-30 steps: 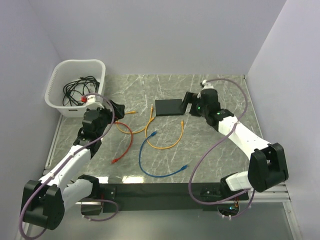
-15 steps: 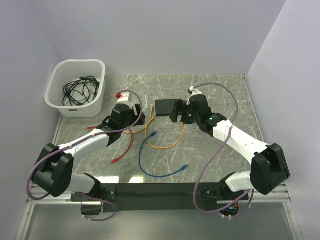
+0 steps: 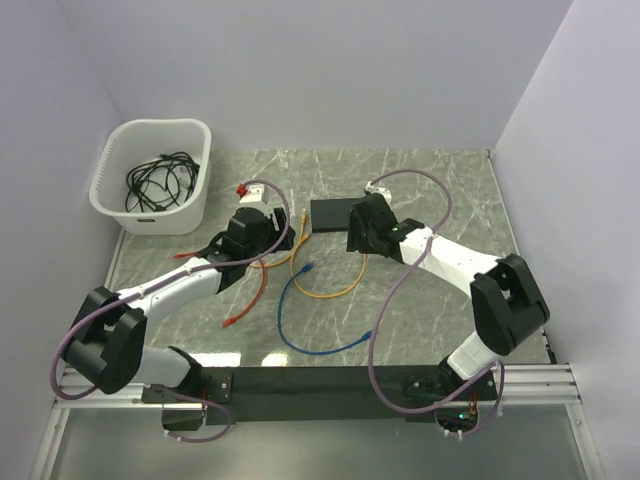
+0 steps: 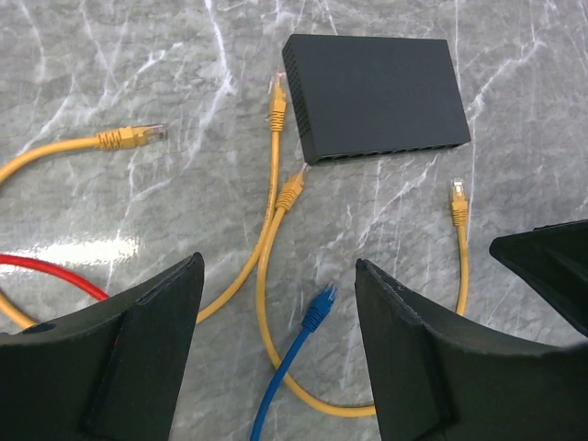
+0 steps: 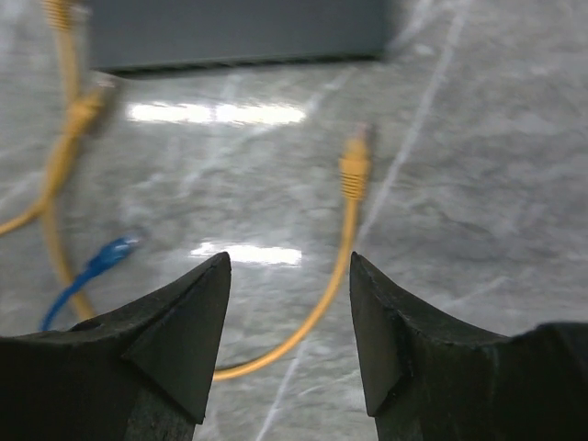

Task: Insert the plug into the switch port

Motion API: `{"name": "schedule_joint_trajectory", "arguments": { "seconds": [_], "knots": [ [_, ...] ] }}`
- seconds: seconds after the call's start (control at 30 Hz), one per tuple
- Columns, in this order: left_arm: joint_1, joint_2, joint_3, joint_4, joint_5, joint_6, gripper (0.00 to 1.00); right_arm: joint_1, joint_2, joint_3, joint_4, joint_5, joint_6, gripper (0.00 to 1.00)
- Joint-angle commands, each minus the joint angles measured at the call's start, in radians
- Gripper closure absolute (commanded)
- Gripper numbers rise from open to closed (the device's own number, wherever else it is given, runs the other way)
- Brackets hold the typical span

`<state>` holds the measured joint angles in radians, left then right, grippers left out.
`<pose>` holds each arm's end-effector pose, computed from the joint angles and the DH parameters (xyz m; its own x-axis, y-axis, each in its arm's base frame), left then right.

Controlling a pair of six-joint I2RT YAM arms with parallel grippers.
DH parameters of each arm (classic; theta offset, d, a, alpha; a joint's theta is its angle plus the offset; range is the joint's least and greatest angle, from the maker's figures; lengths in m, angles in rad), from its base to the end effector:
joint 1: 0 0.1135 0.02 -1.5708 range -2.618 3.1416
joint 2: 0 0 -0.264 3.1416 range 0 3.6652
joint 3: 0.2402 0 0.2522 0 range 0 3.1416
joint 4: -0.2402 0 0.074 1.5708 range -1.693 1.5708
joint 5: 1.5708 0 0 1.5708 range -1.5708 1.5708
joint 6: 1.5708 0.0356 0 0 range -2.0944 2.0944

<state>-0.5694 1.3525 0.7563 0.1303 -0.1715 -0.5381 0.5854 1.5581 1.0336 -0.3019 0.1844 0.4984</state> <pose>0.2531 -0.1548 0.2343 -0.5313 -0.2595 -0.8065 0.1520 0.9073 -0.3920 0.2808 0.1783 0.2266 -0.7486 0.0675 -0.6596 -0.0931 0.9742 0.2054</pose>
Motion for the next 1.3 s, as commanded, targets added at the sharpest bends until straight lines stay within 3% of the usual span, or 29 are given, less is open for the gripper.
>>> {"name": "schedule_joint_trajectory", "arguments": {
  "seconds": [0.0, 0.23, 0.37, 0.73, 1.13, 1.23, 1.27],
  "knots": [
    [-0.006, -0.052, -0.017, -0.009, -0.036, -0.008, 0.28, -0.001, 0.028, 0.040, -0.043, 0.138, 0.019, 0.38],
    [-0.006, -0.088, -0.052, -0.008, -0.045, -0.010, 0.28, -0.002, 0.134, 0.124, -0.098, 0.197, 0.005, 0.43],
    [-0.006, -0.096, -0.060, -0.018, -0.048, -0.010, 0.28, -0.002, 0.210, 0.177, -0.114, 0.205, -0.006, 0.56],
    [-0.006, -0.139, -0.078, -0.029, -0.045, -0.003, 0.30, -0.007, 0.353, 0.269, -0.158, 0.247, -0.009, 0.60],
    [-0.006, -0.151, -0.087, -0.035, -0.056, 0.000, 0.30, -0.007, 0.385, 0.232, -0.154, 0.233, 0.014, 0.68],
    [-0.006, -0.150, -0.091, -0.035, -0.056, 0.000, 0.30, -0.009, 0.395, 0.224, -0.146, 0.225, 0.012, 0.76],
    [-0.006, -0.151, -0.091, -0.037, -0.054, -0.002, 0.30, -0.007, 0.396, 0.223, -0.143, 0.224, 0.011, 0.84]
  ]
}}
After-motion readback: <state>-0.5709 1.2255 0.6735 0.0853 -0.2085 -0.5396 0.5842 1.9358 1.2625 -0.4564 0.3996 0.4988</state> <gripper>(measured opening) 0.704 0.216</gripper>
